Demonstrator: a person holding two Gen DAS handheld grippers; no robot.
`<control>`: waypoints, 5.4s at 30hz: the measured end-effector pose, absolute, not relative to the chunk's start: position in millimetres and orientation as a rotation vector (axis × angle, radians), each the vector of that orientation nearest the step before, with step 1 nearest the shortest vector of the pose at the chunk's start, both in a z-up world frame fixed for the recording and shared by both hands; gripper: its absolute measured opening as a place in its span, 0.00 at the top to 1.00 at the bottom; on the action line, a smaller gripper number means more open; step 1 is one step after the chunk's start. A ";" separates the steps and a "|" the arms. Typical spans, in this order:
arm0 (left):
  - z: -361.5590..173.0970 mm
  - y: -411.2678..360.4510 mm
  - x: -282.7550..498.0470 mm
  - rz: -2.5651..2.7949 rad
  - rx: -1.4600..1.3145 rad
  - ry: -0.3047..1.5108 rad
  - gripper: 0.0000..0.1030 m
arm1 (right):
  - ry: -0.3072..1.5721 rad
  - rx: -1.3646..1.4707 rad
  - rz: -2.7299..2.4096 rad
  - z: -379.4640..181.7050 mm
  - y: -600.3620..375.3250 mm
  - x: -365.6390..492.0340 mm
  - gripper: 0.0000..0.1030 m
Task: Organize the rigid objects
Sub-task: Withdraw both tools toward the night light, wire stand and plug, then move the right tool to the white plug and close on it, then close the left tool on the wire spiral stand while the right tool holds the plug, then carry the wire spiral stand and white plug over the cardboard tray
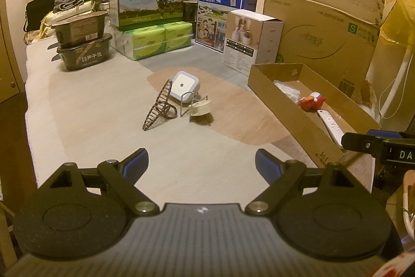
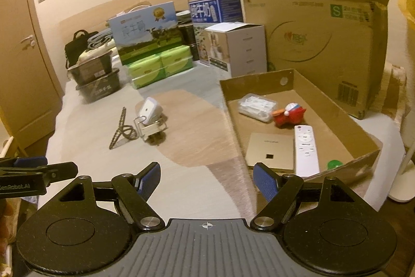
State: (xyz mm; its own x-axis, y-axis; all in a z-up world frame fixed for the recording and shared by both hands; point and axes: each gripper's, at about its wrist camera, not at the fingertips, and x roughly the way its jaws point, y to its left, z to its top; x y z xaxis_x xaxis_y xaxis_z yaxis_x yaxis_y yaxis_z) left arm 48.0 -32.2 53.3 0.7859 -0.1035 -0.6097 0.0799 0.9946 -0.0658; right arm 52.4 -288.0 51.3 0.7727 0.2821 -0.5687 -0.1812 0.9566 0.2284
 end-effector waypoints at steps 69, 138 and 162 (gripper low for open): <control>-26.1 59.1 240.2 -0.222 0.056 0.743 0.20 | 0.716 -0.004 0.438 -31.2 -148.8 245.4 0.39; -43.4 2.8 156.2 -0.283 -0.008 0.787 0.75 | 0.715 -0.033 0.390 -46.3 -177.6 157.9 0.44; -37.5 0.5 156.4 -0.253 -0.009 0.787 0.77 | 0.728 -0.037 0.383 -46.2 -174.8 159.5 0.58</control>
